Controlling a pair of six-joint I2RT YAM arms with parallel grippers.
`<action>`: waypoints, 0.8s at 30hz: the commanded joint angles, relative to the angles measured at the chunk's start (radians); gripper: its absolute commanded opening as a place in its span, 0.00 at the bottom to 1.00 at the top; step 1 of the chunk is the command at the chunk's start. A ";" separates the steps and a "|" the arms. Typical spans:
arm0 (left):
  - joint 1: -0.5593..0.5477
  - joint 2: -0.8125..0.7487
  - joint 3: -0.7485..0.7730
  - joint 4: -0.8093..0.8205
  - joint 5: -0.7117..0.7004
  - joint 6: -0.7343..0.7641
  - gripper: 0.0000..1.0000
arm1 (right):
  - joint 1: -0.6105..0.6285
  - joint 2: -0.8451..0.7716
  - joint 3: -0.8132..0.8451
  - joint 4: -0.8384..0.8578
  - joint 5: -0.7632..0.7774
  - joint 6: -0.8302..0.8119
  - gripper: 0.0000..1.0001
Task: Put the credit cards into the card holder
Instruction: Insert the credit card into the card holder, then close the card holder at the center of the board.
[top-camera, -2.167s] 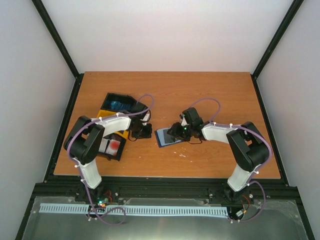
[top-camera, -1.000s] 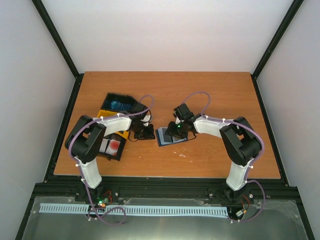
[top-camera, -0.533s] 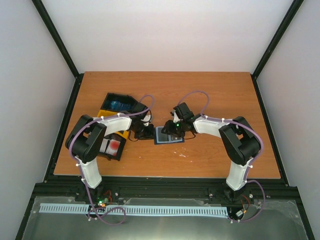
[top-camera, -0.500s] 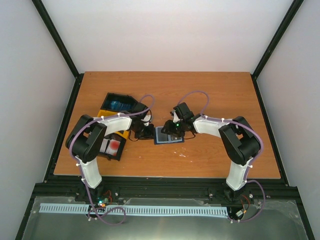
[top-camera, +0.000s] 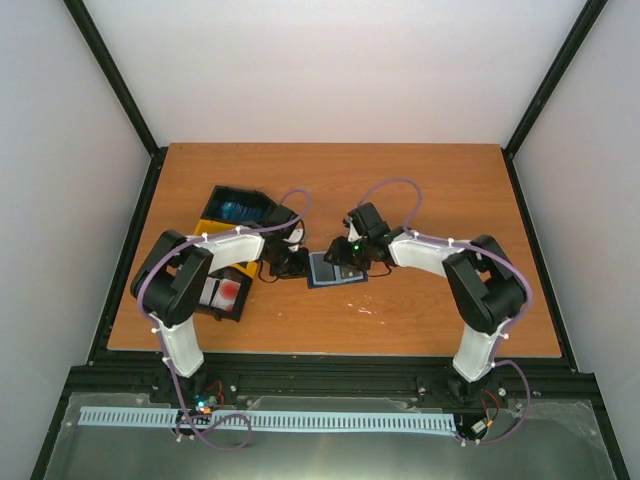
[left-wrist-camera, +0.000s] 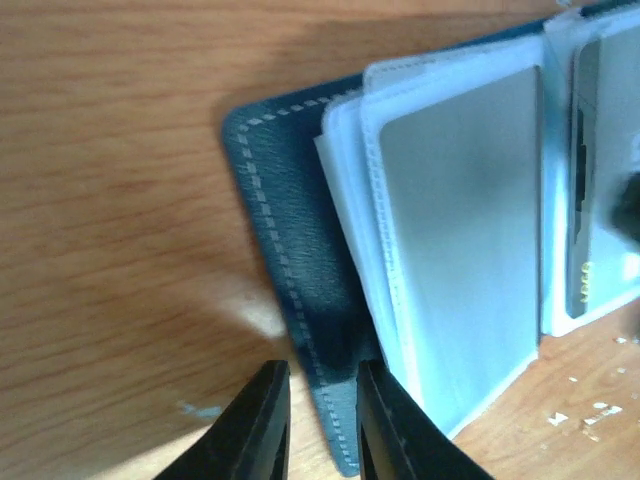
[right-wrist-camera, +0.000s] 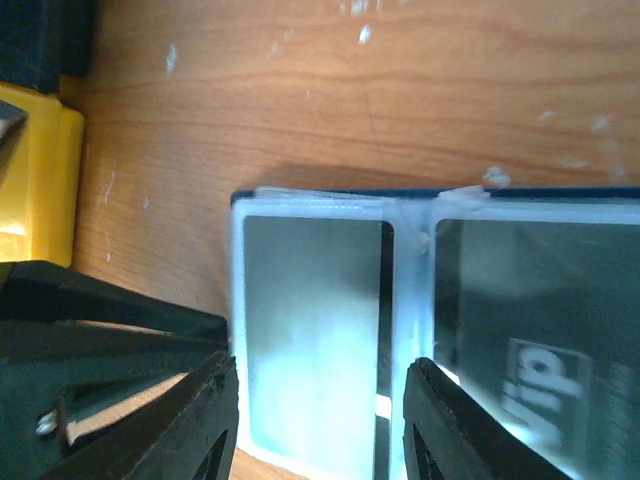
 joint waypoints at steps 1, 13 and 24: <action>-0.001 -0.077 -0.020 0.028 -0.083 -0.003 0.23 | 0.000 -0.159 0.029 -0.114 0.161 -0.042 0.46; 0.014 -0.186 -0.155 0.246 0.002 -0.177 0.62 | -0.049 -0.209 0.001 -0.434 0.548 -0.131 0.40; 0.027 -0.114 -0.150 0.173 0.075 -0.286 0.77 | -0.078 -0.113 -0.014 -0.444 0.426 -0.162 0.34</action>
